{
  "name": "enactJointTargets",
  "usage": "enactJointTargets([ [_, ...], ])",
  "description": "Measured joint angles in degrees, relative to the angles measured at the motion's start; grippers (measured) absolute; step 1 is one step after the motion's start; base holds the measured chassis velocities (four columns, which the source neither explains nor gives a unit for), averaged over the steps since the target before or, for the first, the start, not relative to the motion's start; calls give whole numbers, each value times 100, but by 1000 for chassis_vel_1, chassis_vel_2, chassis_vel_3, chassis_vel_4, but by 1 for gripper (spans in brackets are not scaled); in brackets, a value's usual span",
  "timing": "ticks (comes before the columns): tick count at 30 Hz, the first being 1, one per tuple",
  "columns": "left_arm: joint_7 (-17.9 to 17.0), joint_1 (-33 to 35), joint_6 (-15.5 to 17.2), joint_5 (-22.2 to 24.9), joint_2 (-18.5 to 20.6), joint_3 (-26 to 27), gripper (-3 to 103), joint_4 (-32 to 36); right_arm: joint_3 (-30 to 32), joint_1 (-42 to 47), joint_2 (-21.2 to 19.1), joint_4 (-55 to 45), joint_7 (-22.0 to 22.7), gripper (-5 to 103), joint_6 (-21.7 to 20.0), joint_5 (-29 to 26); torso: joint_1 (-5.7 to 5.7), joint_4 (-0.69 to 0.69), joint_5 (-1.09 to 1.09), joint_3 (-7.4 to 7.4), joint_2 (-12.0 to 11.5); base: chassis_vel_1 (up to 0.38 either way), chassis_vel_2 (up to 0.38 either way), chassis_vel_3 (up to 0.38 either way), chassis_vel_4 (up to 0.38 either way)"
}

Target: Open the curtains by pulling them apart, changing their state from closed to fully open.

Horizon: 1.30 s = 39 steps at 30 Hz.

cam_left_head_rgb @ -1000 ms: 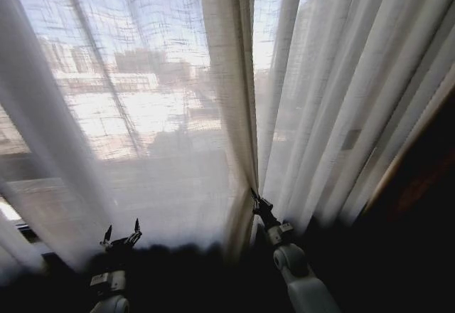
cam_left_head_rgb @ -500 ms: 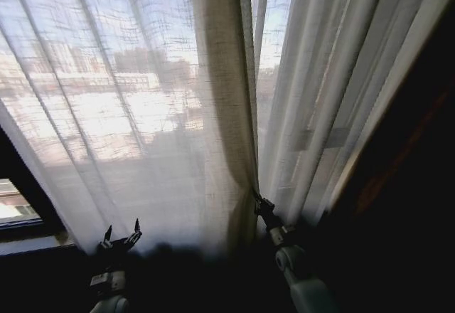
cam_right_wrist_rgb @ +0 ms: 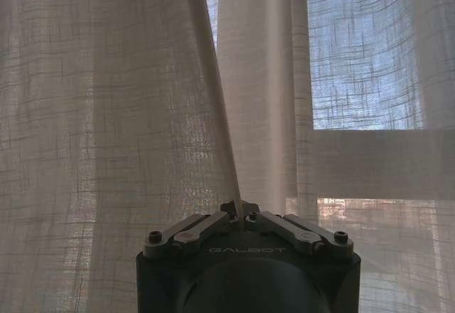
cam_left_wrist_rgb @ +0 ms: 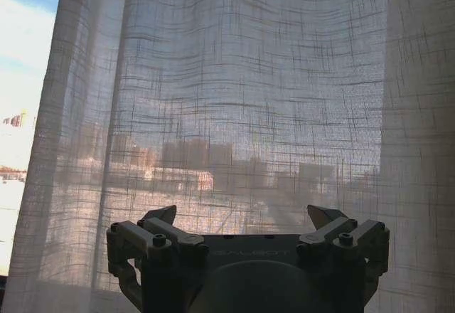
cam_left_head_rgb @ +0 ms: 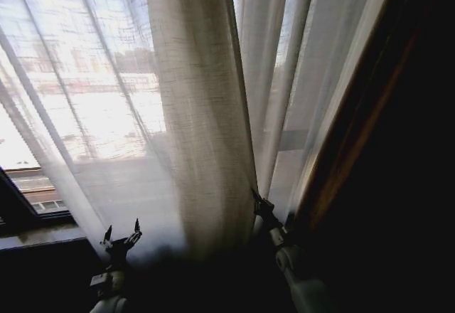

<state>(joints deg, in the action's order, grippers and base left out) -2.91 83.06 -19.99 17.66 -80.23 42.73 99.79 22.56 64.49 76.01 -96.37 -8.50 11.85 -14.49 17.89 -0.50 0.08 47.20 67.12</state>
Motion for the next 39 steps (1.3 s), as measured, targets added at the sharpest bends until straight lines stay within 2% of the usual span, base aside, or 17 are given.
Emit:
enactJointTargets([
  [16,0,0,0,0,0,0,100,0,-48,-117,105,155,19,0,292,15,0,0,0,0,0,-330,-325,348,333],
  [20,3,0,0,0,-1,-2,100,0,-21,-155,118,213,20,0,307,54,0,-2,3,0,0,-102,-121,138,114],
  [28,-2,0,0,-1,2,4,100,0,-8,-173,112,276,-138,0,376,2,0,3,-2,0,0,12,12,-9,-17],
  [39,-2,0,1,0,0,1,100,0,23,-161,72,303,-199,0,365,-83,0,0,1,0,0,-30,-31,26,28],
])
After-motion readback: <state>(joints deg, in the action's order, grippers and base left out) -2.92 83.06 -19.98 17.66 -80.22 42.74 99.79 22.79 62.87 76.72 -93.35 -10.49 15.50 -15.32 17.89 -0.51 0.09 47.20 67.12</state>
